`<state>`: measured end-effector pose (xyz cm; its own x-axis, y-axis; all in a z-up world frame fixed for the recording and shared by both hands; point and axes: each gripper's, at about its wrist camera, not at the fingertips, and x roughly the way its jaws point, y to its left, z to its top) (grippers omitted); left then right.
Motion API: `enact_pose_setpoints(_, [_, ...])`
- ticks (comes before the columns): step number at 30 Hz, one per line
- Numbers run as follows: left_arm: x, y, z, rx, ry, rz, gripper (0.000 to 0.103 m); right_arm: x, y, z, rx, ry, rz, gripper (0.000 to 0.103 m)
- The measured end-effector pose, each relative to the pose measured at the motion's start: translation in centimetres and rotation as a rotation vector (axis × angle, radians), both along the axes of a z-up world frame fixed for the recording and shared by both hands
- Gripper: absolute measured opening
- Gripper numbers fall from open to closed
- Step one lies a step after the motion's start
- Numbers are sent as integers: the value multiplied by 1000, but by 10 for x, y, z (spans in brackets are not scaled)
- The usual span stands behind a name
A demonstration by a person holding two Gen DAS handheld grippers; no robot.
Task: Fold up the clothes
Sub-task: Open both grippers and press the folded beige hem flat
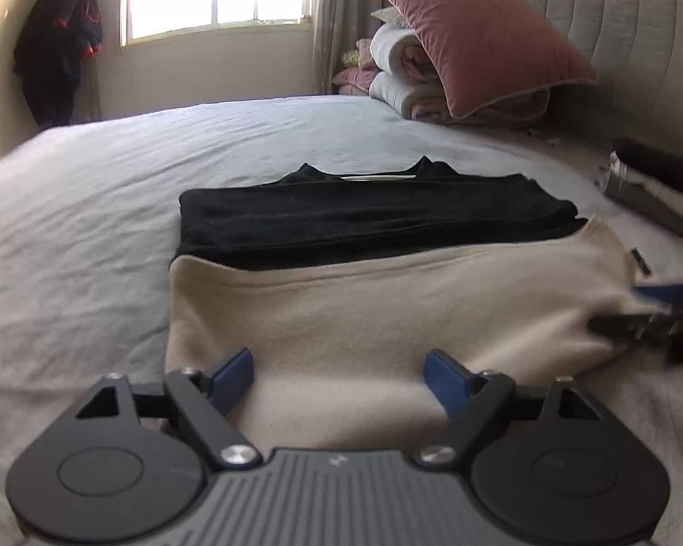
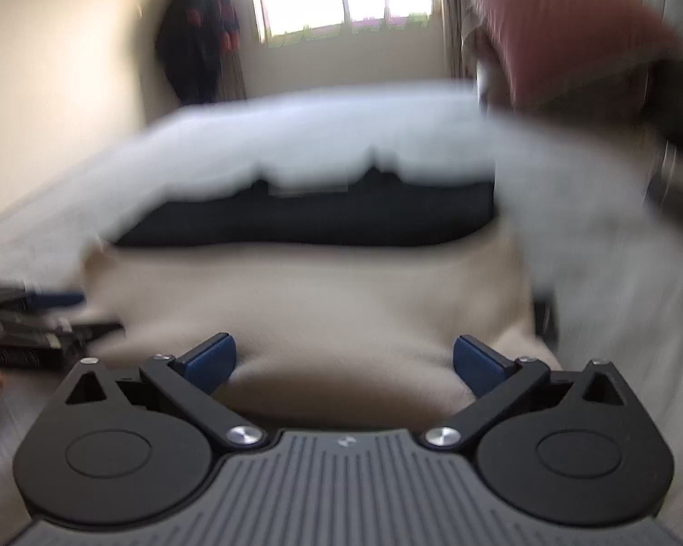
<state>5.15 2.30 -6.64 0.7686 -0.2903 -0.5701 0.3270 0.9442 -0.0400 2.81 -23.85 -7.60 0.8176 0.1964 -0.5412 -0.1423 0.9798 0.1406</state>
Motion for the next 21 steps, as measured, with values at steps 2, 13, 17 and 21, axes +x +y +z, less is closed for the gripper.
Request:
enact_pose_setpoints(2, [0, 2, -1, -14, 4, -9, 91, 2, 2, -2, -11, 6, 0, 103])
enact_pose_setpoints(13, [-11, -16, 17, 15, -58, 30, 92, -8, 30, 11, -63, -44, 7, 103])
enact_pose_setpoints(17, [-6, -24, 5, 72, -1, -3, 94, -9, 47, -3, -186, -13, 61, 103])
enact_pose_setpoints(21, [-4, -24, 2, 81, 10, -2, 97, -3, 39, -4, -147, 16, 67, 103])
